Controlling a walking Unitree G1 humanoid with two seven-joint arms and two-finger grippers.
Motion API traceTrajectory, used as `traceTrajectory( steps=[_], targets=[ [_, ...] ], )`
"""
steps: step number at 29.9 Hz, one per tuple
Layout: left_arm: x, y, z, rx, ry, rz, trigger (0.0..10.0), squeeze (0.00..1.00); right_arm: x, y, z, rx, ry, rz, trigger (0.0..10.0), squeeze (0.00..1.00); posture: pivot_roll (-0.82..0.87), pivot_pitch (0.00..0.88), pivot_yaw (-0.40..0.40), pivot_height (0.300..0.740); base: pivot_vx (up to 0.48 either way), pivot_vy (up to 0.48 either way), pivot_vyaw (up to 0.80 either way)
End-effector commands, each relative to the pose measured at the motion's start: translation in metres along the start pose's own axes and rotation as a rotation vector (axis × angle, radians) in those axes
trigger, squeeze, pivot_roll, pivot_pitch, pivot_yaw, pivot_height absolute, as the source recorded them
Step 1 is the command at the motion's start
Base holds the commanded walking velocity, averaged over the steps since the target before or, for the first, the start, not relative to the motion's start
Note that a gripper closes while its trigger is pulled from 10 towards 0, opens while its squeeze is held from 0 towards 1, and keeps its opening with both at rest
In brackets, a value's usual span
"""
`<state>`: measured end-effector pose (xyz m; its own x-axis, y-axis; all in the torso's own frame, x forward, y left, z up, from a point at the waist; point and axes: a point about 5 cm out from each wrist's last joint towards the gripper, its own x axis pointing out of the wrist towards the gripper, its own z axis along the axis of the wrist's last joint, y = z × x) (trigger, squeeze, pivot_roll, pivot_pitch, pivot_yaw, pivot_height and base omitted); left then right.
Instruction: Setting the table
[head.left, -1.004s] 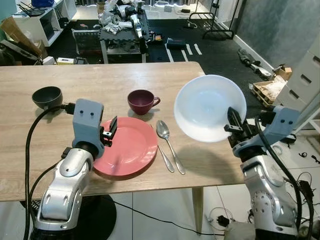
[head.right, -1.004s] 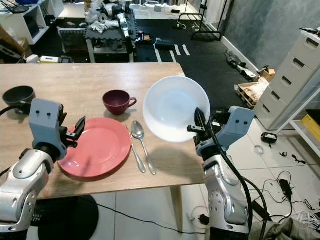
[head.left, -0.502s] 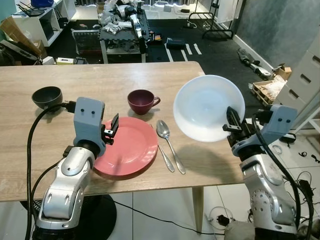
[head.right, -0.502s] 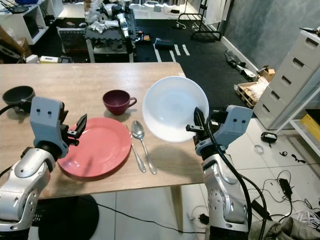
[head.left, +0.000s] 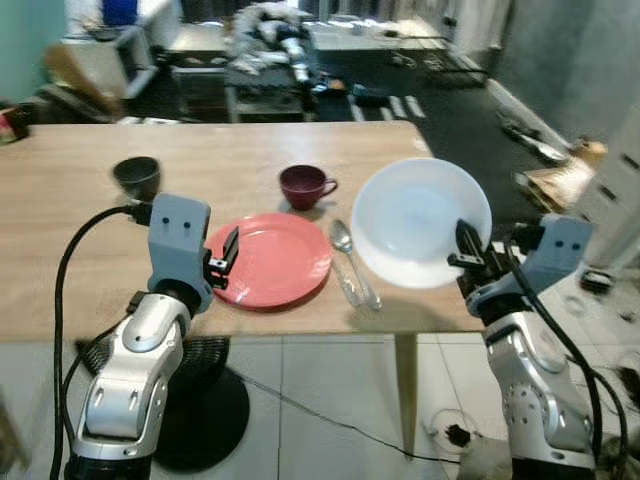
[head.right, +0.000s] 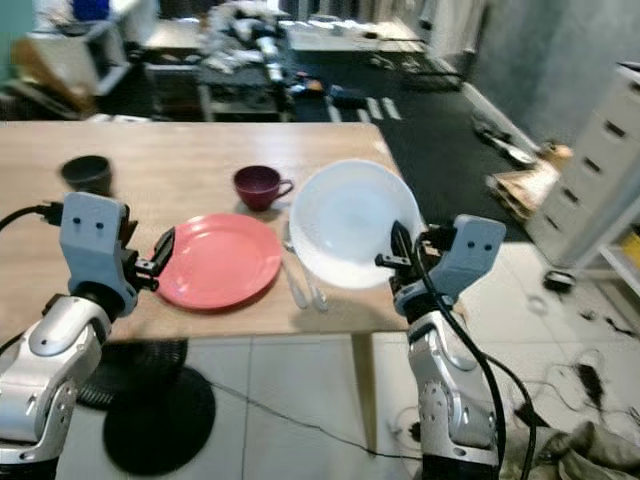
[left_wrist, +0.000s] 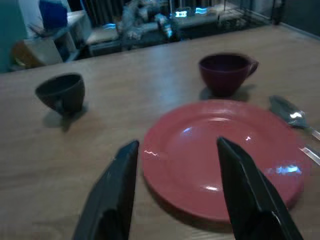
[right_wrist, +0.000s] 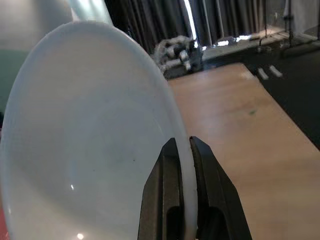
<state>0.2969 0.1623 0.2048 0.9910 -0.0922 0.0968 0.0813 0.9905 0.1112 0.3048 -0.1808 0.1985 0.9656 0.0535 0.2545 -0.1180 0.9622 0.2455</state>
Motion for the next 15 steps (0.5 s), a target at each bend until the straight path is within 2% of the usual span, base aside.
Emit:
traceTrajectory(
  steps=[1,15],
  targets=[
    [0.0008,-0.0022,0.0015,0.002,-0.007,-0.007,10.0,0.00,-0.0016,-0.0036,0.0028,-0.010,-0.013,-0.013,10.0,0.00,0.01,0.019,0.062,0.740,-0.409,0.000,0.00],
    [0.0013,-0.0023,0.0018,0.002,-0.009,-0.008,10.0,0.00,-0.0016,-0.0049,0.0021,-0.018,-0.010,-0.015,10.0,0.00,0.01,0.021,0.062,0.740,-0.405,0.000,0.00]
  ],
)
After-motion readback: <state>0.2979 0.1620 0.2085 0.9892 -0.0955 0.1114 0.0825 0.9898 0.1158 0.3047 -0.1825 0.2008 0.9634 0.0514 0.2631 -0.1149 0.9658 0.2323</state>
